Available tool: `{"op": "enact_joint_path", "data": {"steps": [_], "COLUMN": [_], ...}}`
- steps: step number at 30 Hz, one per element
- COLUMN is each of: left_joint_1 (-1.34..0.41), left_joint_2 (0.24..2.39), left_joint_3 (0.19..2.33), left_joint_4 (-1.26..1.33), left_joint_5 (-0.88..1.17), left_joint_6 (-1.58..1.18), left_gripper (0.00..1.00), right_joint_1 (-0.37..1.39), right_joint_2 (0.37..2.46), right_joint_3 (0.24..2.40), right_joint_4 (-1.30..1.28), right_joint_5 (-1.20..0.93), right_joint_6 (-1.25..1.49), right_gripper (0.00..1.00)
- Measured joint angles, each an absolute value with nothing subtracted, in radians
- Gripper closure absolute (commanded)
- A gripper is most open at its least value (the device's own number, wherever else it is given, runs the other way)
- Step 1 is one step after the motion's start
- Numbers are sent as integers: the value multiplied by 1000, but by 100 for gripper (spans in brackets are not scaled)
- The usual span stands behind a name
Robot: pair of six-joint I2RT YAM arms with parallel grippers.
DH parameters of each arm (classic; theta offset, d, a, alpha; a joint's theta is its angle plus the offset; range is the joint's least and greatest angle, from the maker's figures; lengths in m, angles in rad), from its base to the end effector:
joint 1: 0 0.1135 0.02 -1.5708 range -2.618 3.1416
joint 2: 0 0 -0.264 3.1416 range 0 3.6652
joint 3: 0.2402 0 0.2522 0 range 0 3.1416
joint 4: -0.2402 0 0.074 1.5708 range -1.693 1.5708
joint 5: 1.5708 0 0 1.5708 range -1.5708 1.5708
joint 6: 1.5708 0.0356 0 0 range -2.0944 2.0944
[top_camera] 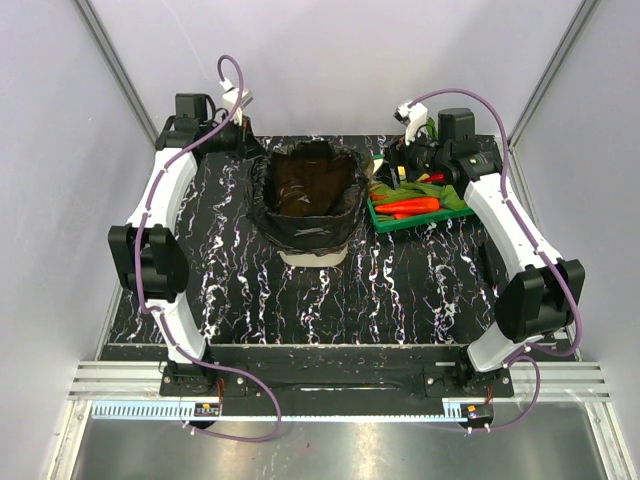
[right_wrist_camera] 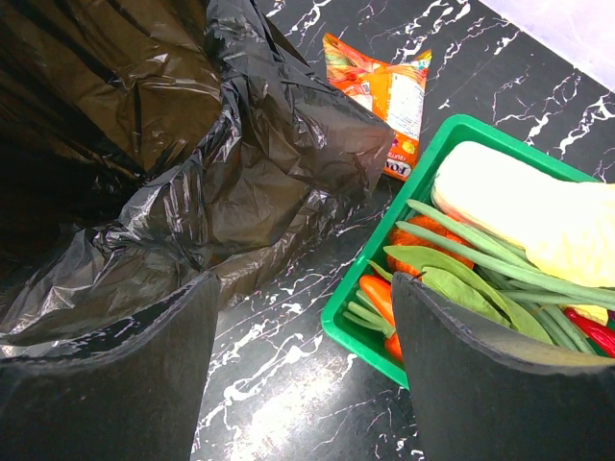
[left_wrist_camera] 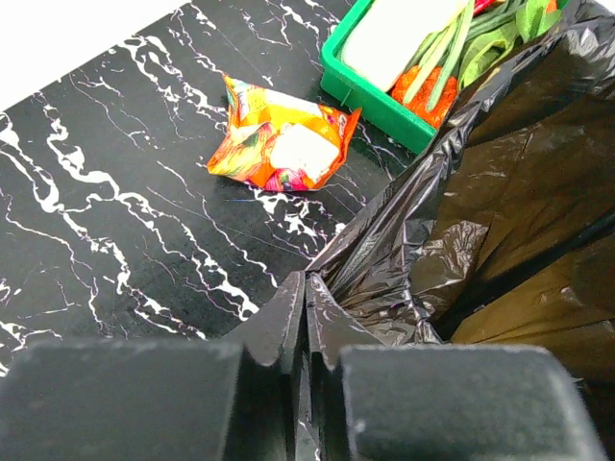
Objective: Put the trash bags into the trash bin
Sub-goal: Place the trash bag in the trash bin.
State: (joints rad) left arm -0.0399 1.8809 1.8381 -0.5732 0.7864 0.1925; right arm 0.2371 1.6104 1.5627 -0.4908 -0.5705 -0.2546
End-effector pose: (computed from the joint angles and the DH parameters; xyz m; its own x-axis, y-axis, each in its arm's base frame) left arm 0.4274 -0.0423 0.3571 -0.4508 0.1532 -0.8794 0.7047 0.6658 -0.2453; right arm 0.3525 0.1049 0.3722 -0.3191 -0.2952 -0.9006 -0.7530 0.6560 0.0518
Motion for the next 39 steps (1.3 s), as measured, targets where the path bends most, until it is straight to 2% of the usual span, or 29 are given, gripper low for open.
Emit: {"op": "enact_joint_path", "data": {"steps": [13, 21, 23, 26, 28, 31, 33, 36, 39], "left_joint_1": [-40, -55, -63, -72, -78, -80, -80, -80, -80], "left_joint_2": [1906, 1921, 1927, 1929, 1929, 1929, 1930, 1930, 1930], "left_joint_3": [1783, 1742, 1740, 1731, 1716, 1692, 1686, 1686, 1686], "left_joint_4": [-574, -561, -556, -538, -517, -496, -490, -469, -447], "left_joint_5": [789, 785, 781, 777, 773, 767, 762, 756, 751], "left_joint_6": [241, 253, 257, 260, 258, 253, 248, 239, 234], "left_gripper": [90, 93, 99, 100, 100, 100, 94, 94, 93], "right_joint_1": [238, 277, 321, 406, 458, 517, 544, 567, 580], "right_joint_2": [1612, 1631, 1641, 1666, 1695, 1757, 1819, 1928, 2074], "right_joint_3": [1565, 1661, 1715, 1808, 1867, 1946, 2006, 2103, 2262], "right_joint_4": [-492, -547, -579, -620, -641, -680, -716, -787, -911], "right_joint_5": [-594, -614, -605, -586, -584, -573, -559, -542, -538], "right_joint_6": [-254, -280, -308, -350, -374, -405, -424, -454, -506], "right_gripper": [22, 24, 24, 27, 30, 44, 52, 65, 73]}}
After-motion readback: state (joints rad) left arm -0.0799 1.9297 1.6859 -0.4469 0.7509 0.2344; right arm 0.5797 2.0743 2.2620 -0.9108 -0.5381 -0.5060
